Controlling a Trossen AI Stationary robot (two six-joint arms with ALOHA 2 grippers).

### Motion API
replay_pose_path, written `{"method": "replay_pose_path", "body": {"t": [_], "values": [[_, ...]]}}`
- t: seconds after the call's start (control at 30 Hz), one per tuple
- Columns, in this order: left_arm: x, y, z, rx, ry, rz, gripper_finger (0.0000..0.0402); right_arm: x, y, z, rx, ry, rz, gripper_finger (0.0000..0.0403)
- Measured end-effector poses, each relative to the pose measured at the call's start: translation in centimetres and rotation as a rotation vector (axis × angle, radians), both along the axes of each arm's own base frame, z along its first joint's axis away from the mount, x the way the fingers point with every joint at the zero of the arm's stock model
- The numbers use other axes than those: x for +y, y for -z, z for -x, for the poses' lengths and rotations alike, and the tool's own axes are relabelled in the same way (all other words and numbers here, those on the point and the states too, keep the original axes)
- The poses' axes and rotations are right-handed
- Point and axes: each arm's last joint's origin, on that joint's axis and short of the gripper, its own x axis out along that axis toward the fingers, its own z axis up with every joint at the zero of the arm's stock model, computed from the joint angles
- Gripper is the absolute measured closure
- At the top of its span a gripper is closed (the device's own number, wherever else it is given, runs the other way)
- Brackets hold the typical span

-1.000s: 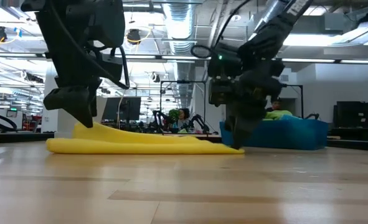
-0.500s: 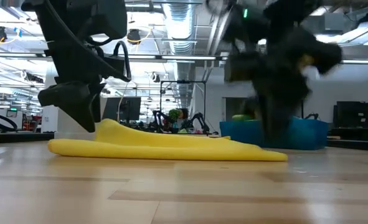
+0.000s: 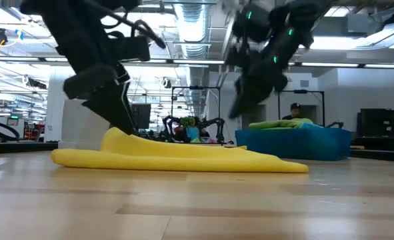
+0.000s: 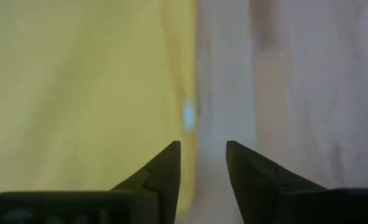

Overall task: Fold microfiber towels
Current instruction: Fold the yellow microfiber towel

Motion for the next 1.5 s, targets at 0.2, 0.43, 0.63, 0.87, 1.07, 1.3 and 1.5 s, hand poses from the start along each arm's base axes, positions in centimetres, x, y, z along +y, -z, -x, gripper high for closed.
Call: {"method": "replay_pose_path", "body": {"t": [0.2, 0.43, 0.63, 0.87, 1.07, 1.3, 1.5], "values": [[-1.1, 1.2, 1.0, -0.027, -0.002, 0.012, 0.0198, -2.6, 3.4, -0.1, 0.107, 0.016, -0.063, 0.0236], [-1.1, 1.8, 1.7, -0.029, -0.057, 0.037, 0.0198, -2.3, 4.9, -0.5, 0.146, -0.014, -0.074, 0.0242], [-1.1, 1.8, 1.7, -0.029, -0.059, 0.037, 0.0198, -1.9, 4.4, -0.1, 0.165, -0.023, -0.077, 0.0248], [-1.1, 1.8, 1.7, -0.031, -0.062, 0.039, 0.0198, -1.4, 2.3, 0.3, 0.111, -0.029, -0.071, 0.0250], [-1.1, 1.8, 1.7, -0.034, -0.069, 0.042, 0.0198, -0.6, 4.1, -0.6, 0.140, -0.064, -0.083, 0.0250], [-1.1, 1.8, 1.7, -0.034, -0.070, 0.044, 0.0198, -0.5, 5.9, -0.9, 0.185, -0.066, -0.093, 0.0266], [-1.1, 1.8, 1.7, -0.034, -0.070, 0.044, 0.0198, -0.5, 5.3, -0.7, 0.170, -0.068, -0.086, 0.0311]]}}
